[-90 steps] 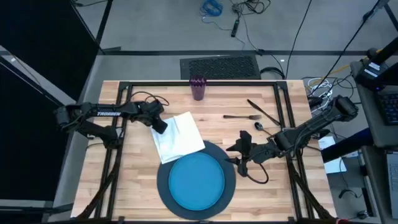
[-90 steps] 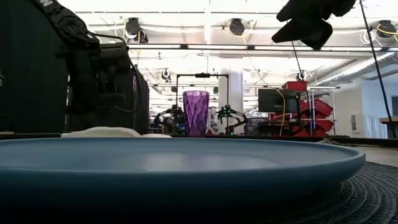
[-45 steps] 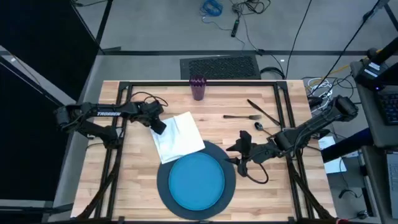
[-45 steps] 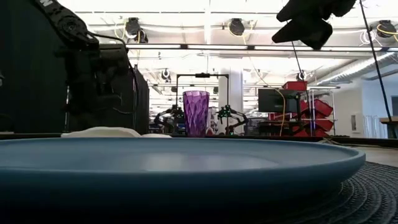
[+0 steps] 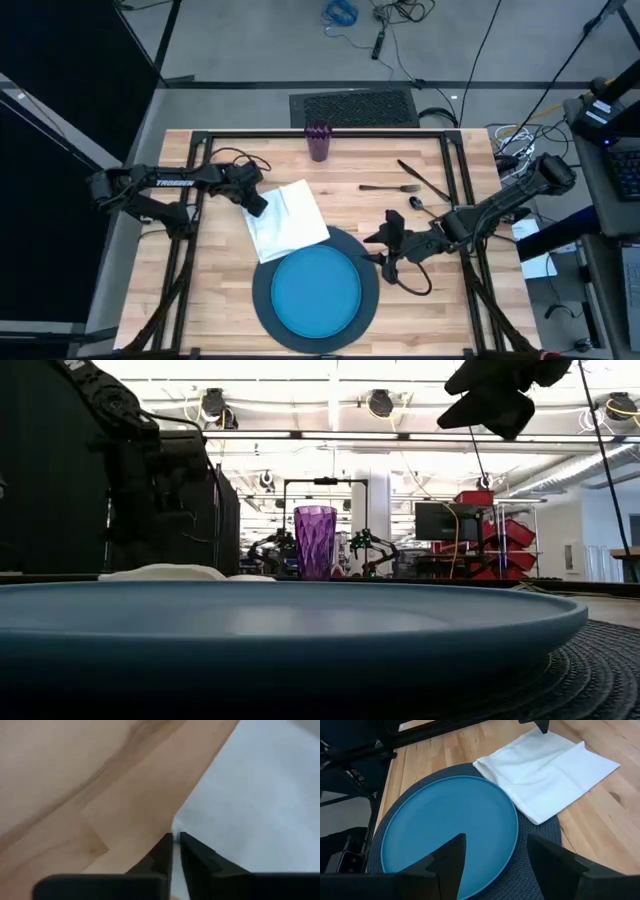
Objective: Set table place
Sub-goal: Fold the white table napkin on the table
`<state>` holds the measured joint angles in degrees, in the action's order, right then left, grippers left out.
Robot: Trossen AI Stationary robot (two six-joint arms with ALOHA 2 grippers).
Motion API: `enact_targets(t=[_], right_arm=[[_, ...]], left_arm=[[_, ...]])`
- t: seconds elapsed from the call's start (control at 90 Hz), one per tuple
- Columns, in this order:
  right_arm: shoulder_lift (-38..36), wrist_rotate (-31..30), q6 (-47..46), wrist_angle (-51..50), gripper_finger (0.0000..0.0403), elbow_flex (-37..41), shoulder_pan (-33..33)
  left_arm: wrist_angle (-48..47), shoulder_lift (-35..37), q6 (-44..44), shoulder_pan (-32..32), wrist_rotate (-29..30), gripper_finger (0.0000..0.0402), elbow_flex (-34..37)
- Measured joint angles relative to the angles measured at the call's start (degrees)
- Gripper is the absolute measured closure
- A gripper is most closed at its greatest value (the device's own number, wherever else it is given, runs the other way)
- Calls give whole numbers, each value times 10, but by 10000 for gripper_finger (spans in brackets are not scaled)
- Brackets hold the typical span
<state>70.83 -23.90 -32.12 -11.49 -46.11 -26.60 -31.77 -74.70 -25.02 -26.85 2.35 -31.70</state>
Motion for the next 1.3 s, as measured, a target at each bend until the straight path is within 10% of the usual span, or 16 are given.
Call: enact_targets(t=[1.3], right_arm=[[0,0,-2,-7,206,0,0]], left_arm=[[-117,129,-2,34,-36,401,-24]])
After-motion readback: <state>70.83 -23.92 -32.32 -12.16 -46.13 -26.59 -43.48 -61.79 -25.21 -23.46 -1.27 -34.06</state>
